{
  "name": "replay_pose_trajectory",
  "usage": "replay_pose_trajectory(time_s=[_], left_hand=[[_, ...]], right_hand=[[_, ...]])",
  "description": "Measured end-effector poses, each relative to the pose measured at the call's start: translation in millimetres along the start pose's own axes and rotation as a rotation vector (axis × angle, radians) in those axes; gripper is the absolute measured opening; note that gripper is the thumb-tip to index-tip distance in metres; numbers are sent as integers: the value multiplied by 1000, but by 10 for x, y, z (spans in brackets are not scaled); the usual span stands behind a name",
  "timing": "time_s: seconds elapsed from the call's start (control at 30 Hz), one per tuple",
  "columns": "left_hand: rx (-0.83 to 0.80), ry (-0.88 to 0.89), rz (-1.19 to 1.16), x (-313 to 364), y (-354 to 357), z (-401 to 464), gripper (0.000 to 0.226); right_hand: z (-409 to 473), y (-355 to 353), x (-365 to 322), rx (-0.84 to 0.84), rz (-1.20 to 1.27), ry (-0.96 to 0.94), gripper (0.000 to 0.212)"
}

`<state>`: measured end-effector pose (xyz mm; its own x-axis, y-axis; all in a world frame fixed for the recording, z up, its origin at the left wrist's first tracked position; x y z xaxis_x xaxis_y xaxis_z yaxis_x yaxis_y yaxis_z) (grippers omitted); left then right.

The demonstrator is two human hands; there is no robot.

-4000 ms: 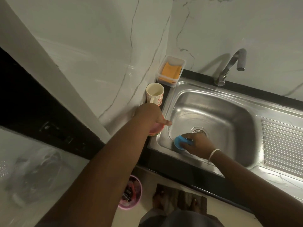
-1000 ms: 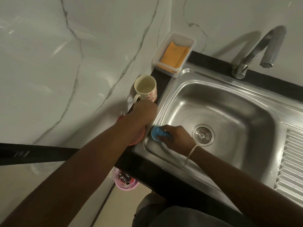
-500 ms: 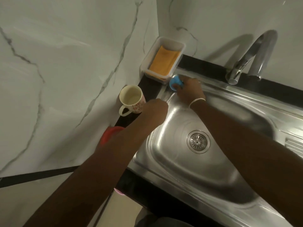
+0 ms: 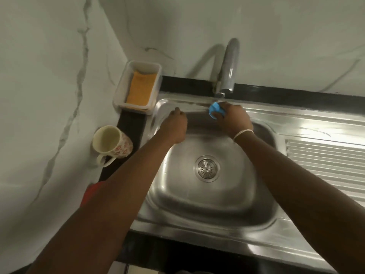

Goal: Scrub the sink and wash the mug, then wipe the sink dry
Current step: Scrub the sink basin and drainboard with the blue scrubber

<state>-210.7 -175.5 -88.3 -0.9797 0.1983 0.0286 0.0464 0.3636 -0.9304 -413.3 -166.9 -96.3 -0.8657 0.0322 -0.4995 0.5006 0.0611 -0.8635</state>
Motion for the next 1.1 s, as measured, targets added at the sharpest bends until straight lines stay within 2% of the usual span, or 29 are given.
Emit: replay_pose_trajectory(time_s=[0.1,0.2,0.37,0.43,0.53,0.63,0.77,0.93,1.1], left_hand=[[-17,38,-15,284,8,147,79],[-40,71,-94,543,3,211,83],[46,36,-135,669,5,279,78],[57,37,-143,579,-10,306,73],[90,-6,-170,405,-62,319,68],[117,-74,-156,223,-83,297,73],[141,-108,-112,-25,-93,202,76],[238,-206,-147,-183,-180,71,54],[159,-156,-175,-135,-377,101,50]], right_hand=[[-224,-243,413,82,7,129,44],[-416,-560,876,149,20,267,42],[-577,-949,1437,248,33,449,35],[-531,-859,1328,225,44,418,36],[-373,-533,866,146,75,273,37],[-179,-110,267,22,62,75,40],[174,317,-487,-52,79,-114,40],[459,534,-1019,-82,145,-170,33],[276,272,-674,-94,98,-114,35]])
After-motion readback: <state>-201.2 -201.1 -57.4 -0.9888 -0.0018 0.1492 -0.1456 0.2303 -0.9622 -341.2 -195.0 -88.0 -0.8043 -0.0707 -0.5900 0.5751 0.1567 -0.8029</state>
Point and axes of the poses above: each hand's wrist, its own z-axis towards the middle knuckle, its own y-axis out of the palm, x = y × z, the point moved 1 cm from there along z, towards the middle knuckle, and after that the axes turned 6 degrees about -y, right-handed, at the moved point
